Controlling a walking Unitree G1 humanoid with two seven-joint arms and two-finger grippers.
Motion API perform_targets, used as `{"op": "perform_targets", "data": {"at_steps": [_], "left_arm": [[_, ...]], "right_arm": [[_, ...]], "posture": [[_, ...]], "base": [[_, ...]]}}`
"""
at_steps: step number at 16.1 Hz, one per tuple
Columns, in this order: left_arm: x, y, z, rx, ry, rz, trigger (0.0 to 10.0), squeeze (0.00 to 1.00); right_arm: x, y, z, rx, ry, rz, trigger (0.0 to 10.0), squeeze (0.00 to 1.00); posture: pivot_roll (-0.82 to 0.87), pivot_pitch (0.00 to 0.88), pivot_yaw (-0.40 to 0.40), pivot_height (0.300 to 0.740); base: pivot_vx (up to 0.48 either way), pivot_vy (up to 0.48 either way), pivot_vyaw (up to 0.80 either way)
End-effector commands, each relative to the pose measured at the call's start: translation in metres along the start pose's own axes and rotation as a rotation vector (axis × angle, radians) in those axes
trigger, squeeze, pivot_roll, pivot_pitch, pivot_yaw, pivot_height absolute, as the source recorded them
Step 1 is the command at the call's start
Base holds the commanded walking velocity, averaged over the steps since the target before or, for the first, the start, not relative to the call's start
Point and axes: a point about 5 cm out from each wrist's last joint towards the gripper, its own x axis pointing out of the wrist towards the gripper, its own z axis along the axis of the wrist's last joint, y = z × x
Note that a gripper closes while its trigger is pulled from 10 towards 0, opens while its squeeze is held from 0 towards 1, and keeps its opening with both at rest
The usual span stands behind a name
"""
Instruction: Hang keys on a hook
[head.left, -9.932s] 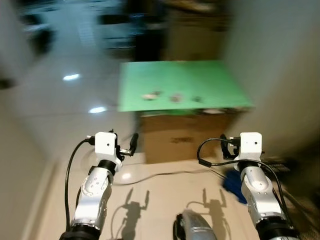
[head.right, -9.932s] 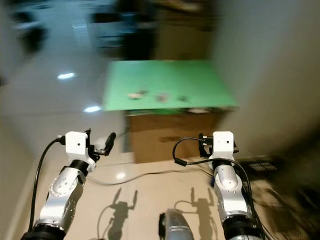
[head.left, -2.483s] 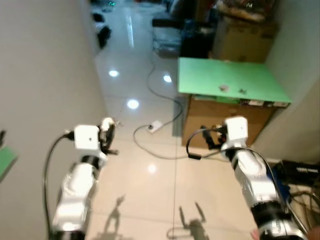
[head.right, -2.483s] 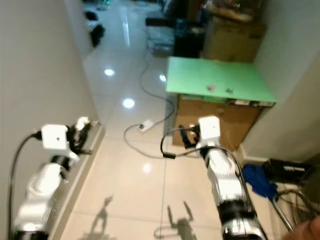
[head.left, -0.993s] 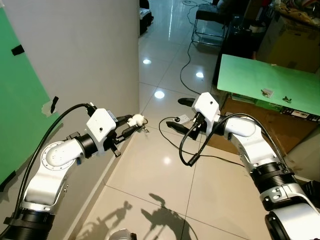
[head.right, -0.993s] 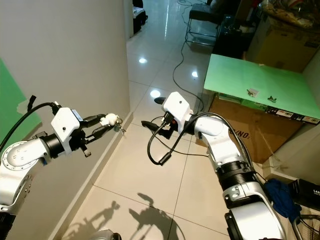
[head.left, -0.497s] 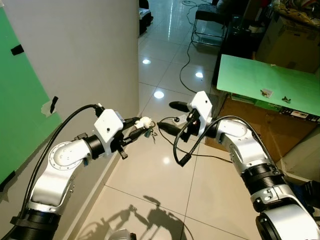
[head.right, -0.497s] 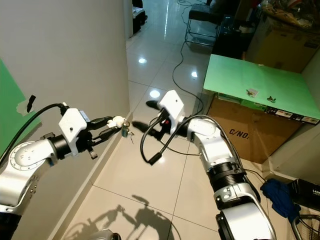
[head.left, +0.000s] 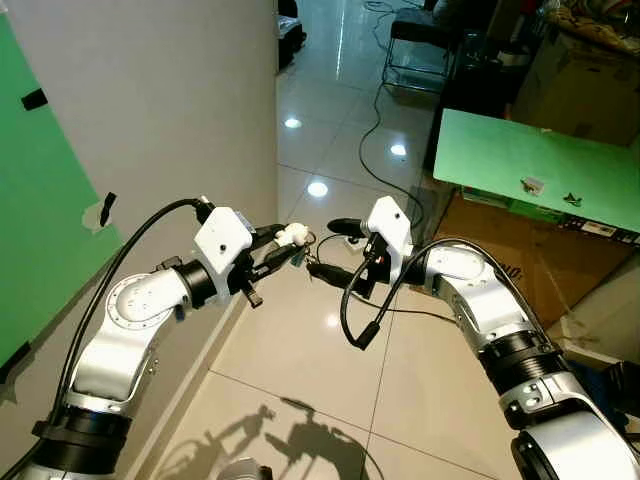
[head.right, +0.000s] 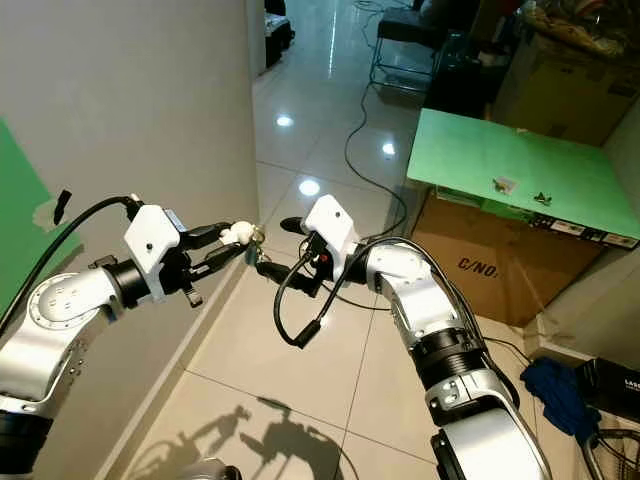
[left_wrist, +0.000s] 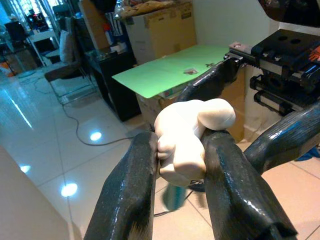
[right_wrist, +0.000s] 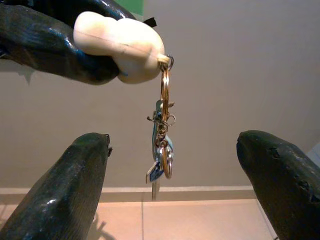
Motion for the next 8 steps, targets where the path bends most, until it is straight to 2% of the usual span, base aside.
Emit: {"op": "perform_targets", "data": {"at_steps": [1, 4, 8], "left_arm": [[0.0043, -0.0006, 0.0047, 0.004, -0.013, -0.014, 10.0, 0.0], [0.0057, -0.0019, 0.0065, 0.002, -0.022, -0.021, 10.0, 0.0], [0.0047, -0.0031, 0.0065, -0.002, -0.024, -0.027, 10.0, 0.0]], "right_arm": [[0.0007, -0.003, 0.0047, -0.029, -0.009, -0.015, 10.0, 0.0], [0.0016, -0.0102, 0.0065, -0.032, -0.022, -0.072, 10.0, 0.0], [0.0037, -0.0123, 0.0082, -0.02, -0.039, -0.088, 10.0, 0.0]], "posture": [[-0.03, 0.0, -0.053, 0.74], [-0.03, 0.0, -0.056, 0.74], [-0.02, 0.0, -0.058, 0.74]], "base": [[0.0, 0.0, 0.0], [0.0, 0.0, 0.0], [0.0, 0.0, 0.0]]}}
